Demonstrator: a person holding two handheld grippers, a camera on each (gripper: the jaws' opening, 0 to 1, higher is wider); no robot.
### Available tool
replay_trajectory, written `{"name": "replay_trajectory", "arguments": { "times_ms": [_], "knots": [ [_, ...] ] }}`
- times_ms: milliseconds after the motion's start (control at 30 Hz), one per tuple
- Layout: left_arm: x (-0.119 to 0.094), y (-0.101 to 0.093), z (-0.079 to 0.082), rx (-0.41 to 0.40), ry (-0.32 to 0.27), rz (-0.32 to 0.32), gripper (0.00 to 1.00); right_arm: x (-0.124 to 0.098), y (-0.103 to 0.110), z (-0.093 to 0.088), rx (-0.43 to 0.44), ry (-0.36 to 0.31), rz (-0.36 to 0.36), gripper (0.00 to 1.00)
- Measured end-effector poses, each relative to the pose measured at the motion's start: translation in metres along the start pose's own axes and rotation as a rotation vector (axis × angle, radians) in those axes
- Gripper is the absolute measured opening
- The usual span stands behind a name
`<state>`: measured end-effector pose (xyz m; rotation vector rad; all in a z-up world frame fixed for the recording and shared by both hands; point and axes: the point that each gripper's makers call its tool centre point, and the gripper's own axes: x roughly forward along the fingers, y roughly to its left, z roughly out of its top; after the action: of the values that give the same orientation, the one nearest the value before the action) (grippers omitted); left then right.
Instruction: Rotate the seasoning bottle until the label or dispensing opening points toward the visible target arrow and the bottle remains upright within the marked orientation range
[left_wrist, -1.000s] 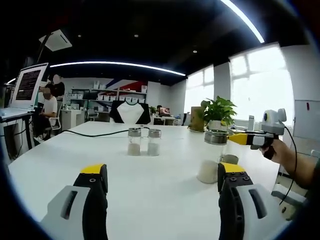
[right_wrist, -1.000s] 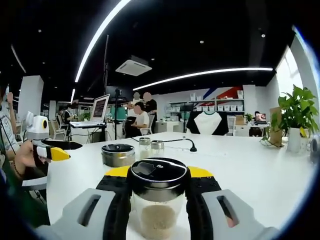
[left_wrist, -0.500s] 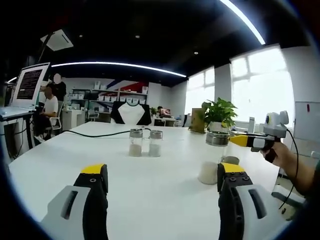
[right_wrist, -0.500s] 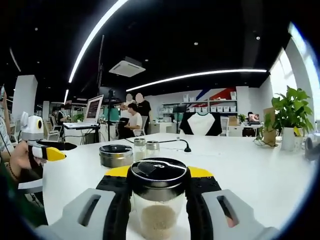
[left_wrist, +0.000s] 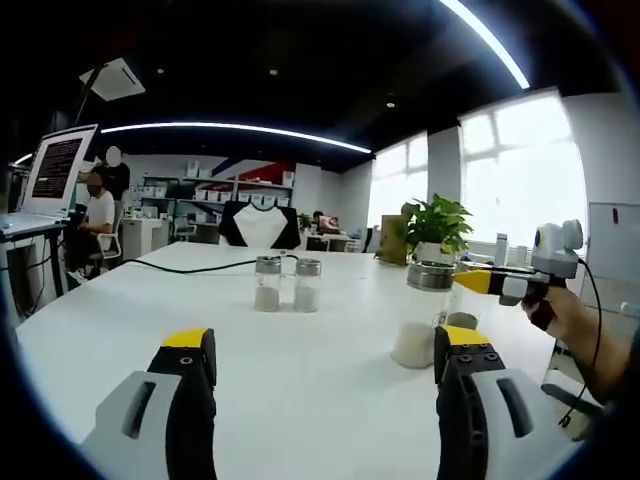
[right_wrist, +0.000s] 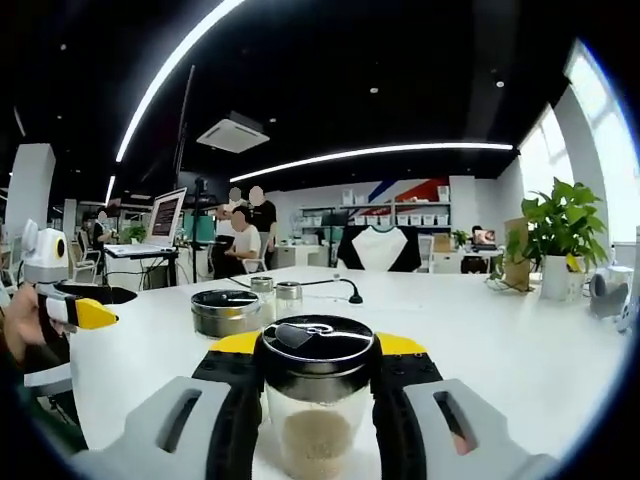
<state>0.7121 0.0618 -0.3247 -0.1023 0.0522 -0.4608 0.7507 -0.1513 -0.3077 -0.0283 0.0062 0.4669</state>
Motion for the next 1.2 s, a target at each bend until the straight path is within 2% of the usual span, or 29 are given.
{"name": "replay_trajectory", "arguments": {
  "times_ms": [567,767,1000,1067,1133,1200],
  "knots": [
    [-0.002,0.001,-0.001,0.003,0.003,0.006,0.95,0.000,-0.004,0.000,0.003,-0.005,-0.139,0.40],
    [-0.003,0.004,-0.003,0.005,0.005,0.028,0.95,0.001,-0.005,0.000,0.000,0.003,-0.149,0.40],
    [-0.004,0.002,-0.002,0.006,0.000,0.018,0.96,0.002,-0.006,-0.002,0.030,-0.001,-0.146,0.41],
    [-0.004,0.002,-0.003,0.008,0.005,0.020,0.97,-0.001,-0.008,0.006,0.044,-0.038,-0.145,0.49],
    [-0.003,0.003,-0.005,0.012,0.012,0.026,0.99,-0.003,-0.011,0.008,0.047,-0.032,-0.154,0.62],
    [-0.003,0.004,-0.005,0.014,0.011,0.028,0.99,-0.007,-0.016,0.006,0.045,-0.003,-0.165,0.64]
  ]
}}
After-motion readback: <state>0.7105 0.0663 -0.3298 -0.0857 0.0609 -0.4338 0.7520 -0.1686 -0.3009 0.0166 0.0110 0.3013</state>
